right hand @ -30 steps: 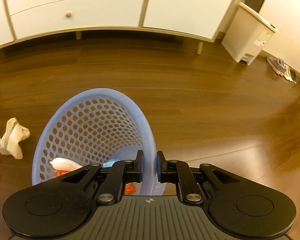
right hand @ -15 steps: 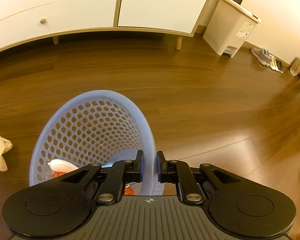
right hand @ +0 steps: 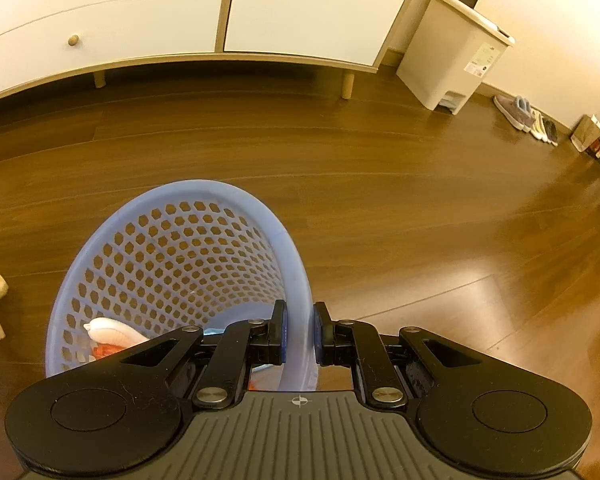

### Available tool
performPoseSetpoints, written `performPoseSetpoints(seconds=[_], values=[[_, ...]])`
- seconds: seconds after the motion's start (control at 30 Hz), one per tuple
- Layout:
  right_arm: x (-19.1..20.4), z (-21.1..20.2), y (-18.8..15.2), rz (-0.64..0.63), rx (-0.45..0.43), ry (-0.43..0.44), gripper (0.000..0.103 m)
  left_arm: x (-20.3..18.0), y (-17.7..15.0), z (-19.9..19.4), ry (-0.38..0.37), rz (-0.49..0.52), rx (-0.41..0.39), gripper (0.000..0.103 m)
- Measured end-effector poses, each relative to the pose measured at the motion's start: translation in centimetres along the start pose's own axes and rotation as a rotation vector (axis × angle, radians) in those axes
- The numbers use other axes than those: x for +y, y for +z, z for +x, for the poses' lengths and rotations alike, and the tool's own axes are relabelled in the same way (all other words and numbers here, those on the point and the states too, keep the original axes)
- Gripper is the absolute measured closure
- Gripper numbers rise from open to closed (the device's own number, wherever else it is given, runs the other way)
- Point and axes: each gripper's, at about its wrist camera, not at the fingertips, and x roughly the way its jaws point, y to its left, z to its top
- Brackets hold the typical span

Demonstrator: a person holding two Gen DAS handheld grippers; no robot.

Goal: Collect trash
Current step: 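Lower the open left tool to the beige paper bag and grasp it, then lift the paper bag with the left tool and carry it over the basket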

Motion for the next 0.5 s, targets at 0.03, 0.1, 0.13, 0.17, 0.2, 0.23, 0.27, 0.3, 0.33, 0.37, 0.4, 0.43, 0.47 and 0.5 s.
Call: performPoseSetpoints(seconds=[0.03,0.1,0.13,0.17,0.2,0.23,0.27,0.3,0.33,0.37,0.4,0.43,0.47,0.5], values=[[-0.1,0.1,0.0,0.004,0.002,-0.002,0.094,0.0,0.1,0.3,0.004,0.006,0.008,0.074],[-0.3,0.1,-0.2,0.010,0.006,-0.005,0.094,0.0,0.1,0.7,0.006,0.014,0.012,0.093],[-0.4,0.1,-0.2,0.011,0.008,-0.007,0.094,0.1,0.1,0.8,0.009,0.019,0.015,0.096],[-0.4,0.1,-0.3,0.012,0.009,-0.008,0.094,0.1,0.1,0.8,0.007,0.019,0.012,0.100],[-0.4,0.0,-0.3,0.014,0.010,-0.008,0.094,0.2,0.1,0.6,0.009,0.020,0.004,0.103],[-0.5,0.0,-0.3,0.017,0.011,-0.005,0.094,0.3,0.0,0.4,0.015,0.022,-0.006,0.103],[-0.5,-0.1,-0.3,0.019,0.011,-0.002,0.094,0.3,0.0,0.1,0.018,0.023,-0.016,0.103],[-0.4,-0.2,-0.3,0.018,0.010,0.000,0.094,0.5,0.0,-0.2,0.020,0.020,-0.025,0.103],[-0.5,-0.3,-0.3,0.014,0.009,0.002,0.094,0.6,-0.1,-0.6,0.023,0.014,-0.033,0.103],[-0.5,-0.4,-0.2,0.011,0.007,0.004,0.094,0.7,-0.1,-1.1,0.024,0.011,-0.043,0.103],[-0.4,-0.4,-0.2,0.009,0.007,0.004,0.094,0.7,-0.2,-1.5,0.026,0.008,-0.052,0.103],[-0.3,-0.5,-0.3,0.009,0.006,0.005,0.094,0.8,-0.2,-2.0,0.027,0.004,-0.060,0.103],[-0.4,-0.5,-0.2,0.011,0.007,0.007,0.094,0.9,-0.4,-2.6,0.026,0.002,-0.067,0.103],[-0.5,-0.5,-0.1,0.015,0.007,0.009,0.094,0.8,-0.4,-3.1,0.023,-0.001,-0.073,0.103]])
